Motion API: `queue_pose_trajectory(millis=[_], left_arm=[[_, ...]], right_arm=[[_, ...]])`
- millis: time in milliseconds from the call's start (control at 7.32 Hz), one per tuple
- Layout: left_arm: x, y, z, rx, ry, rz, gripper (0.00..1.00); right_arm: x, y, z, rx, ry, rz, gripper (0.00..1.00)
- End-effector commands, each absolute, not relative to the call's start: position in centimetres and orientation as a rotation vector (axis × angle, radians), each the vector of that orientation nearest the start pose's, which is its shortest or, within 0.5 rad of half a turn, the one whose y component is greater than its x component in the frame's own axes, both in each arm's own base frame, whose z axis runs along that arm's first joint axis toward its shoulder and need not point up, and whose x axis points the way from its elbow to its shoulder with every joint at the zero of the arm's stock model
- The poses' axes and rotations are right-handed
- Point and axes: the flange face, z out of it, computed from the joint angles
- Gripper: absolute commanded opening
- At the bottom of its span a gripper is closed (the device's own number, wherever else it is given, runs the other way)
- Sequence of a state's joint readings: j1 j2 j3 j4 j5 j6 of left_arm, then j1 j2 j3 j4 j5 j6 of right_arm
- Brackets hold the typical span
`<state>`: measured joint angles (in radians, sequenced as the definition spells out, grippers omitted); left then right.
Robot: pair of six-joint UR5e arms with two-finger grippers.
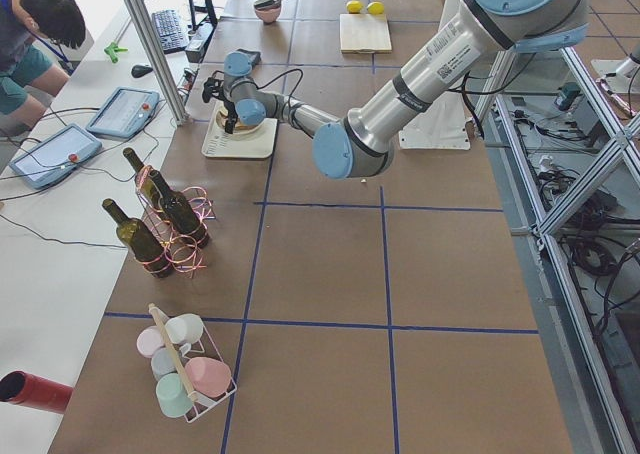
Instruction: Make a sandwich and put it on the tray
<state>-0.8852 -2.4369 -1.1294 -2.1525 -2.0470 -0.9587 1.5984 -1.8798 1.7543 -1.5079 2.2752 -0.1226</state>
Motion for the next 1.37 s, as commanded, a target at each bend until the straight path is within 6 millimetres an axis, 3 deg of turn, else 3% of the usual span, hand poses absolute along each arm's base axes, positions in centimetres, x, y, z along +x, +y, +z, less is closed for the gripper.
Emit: queue_pose_trajectory(millis=[0, 273, 410, 683, 820, 1230], left_arm=[[36.5, -63.6, 25.7, 0.384, 0.936, 0.063, 1.00], [27.1, -59.1, 29.2, 0.440, 0.813, 0.197, 1.00], [20.8, -57.6, 33.1, 0.453, 0.761, 0.221, 1.00], [10.1, -56.0, 42.6, 0.392, 0.779, 0.319, 1.00], [6.2, -53.5, 47.7, 0.314, 0.805, 0.256, 1.00], [-4.6, -46.1, 60.5, 0.237, 0.736, 0.218, 1.00]], right_arm=[[7.8, -35.3, 69.8, -0.006, -0.708, -0.069, 1.00], [7.8, -35.6, 69.2, 0.006, -0.709, -0.071, 1.00], [7.9, -36.2, 68.7, 0.029, -0.706, -0.087, 1.00], [7.9, -37.7, 67.4, 0.085, -0.705, -0.093, 1.00], [7.9, -38.3, 67.0, 0.091, -0.701, -0.096, 1.00], [7.7, -39.6, 65.9, 0.104, -0.705, -0.104, 1.00]])
